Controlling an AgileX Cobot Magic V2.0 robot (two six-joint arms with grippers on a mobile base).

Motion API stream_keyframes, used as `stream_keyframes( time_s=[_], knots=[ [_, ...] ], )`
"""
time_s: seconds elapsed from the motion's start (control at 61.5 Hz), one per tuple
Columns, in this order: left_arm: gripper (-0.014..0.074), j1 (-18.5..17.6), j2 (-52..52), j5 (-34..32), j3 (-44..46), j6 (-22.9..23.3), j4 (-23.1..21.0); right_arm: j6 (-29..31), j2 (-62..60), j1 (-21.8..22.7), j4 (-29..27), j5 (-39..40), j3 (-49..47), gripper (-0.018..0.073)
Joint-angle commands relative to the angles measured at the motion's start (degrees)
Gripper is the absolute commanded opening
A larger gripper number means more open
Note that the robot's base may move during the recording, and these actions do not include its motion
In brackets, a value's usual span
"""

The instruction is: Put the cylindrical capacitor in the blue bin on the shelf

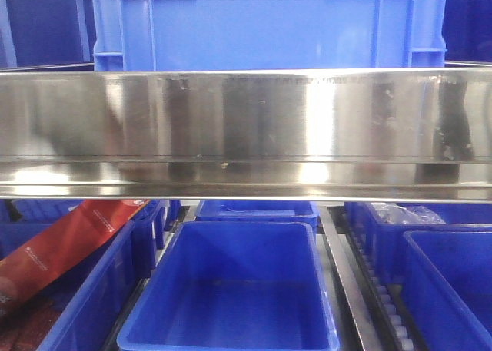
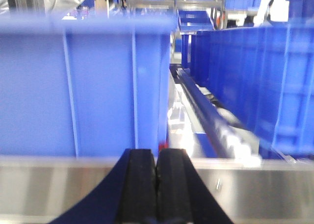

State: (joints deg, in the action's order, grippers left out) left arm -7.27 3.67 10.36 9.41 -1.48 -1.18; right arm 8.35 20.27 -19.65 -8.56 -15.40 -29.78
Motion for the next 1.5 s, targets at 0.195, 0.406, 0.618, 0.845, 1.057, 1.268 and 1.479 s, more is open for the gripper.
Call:
stream_keyframes(
  time_s=[0.195, 0.406, 0.618, 0.845, 1.057, 1.268, 1.479],
  knots=[
    [-0.0111, 0.30, -3.67, -5.42, -9.41, 0.38, -0.17, 0.06, -0.32, 0.31, 0.48, 1.42, 0.20, -0.0155],
    [-0.0111, 0.20, -3.67, -5.73, -9.41, 0.38, -0.17, 0.06, -0.32, 0.31, 0.48, 1.42, 0.20, -0.0155],
    [-0.0111, 0.20, -3.67, -5.73, -9.41, 0.38, -0.17, 0.06, -0.32, 0.31, 0.48, 1.42, 0.20, -0.0155],
    [-0.0111, 0.20, -3.67, -5.73, -9.41, 0.38, -0.17, 0.06, -0.32, 0.31, 0.48, 1.42, 0.20, -0.0155],
    [-0.0111, 0.20, -3.67, -5.73, -9.41, 0.38, -0.17, 0.06, -0.32, 0.31, 0.48, 1.51, 0.20, -0.0155],
    [-0.0111, 0.20, -3.67, -5.73, -9.41, 0.38, -0.17, 0.06, -0.32, 0.71, 0.35, 1.76, 0.43, -0.0155],
    [-0.0111, 0.20, -3.67, -5.73, -9.41, 0.38, -0.17, 0.06, -2.88, 8.83, 0.70, 1.22, 2.62, -0.0155]
  ],
)
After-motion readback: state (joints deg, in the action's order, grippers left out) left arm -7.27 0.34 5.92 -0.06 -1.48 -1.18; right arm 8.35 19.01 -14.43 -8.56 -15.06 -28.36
